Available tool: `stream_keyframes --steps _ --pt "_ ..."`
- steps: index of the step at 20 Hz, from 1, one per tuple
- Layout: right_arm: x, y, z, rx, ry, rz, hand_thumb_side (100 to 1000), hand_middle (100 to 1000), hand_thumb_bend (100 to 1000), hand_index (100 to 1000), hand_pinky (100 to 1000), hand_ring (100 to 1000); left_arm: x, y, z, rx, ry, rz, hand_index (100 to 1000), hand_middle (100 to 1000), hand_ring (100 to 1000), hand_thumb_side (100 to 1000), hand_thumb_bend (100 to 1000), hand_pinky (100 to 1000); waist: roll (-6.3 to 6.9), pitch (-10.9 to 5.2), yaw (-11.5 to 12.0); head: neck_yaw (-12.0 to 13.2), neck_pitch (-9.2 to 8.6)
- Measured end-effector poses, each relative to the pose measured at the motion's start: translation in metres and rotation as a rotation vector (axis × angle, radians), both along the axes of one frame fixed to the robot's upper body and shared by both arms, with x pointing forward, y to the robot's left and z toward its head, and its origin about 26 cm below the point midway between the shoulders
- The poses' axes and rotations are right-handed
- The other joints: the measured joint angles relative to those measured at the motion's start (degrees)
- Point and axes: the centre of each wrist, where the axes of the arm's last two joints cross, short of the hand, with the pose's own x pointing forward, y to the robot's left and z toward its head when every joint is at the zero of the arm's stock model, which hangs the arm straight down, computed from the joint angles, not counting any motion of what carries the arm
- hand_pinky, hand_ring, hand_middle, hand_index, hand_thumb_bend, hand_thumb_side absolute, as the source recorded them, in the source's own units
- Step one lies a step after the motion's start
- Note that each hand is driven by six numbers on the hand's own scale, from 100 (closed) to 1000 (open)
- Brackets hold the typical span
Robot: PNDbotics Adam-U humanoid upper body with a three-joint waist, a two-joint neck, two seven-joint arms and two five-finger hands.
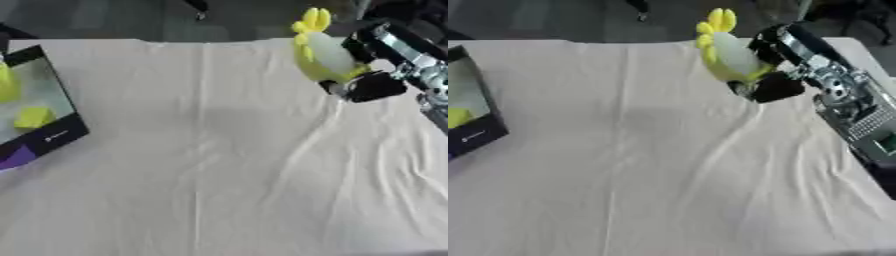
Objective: Pick up the objects with one hand, pass them to the other hand, and then place them into the box on the other side of the table.
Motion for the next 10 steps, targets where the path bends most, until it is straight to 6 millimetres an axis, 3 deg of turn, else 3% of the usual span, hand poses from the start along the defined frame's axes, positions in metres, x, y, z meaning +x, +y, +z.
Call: stream_keyframes --steps 10 --pt "0.033 0.032 -0.025 0.170 -0.113 0.041 100 395 346 529 590 448 -0.001 -0.009 0.010 0.014 -0.004 -0.052 692 589 626 431 477 839 0.25 0.00 0.7 -0.1 0.00"
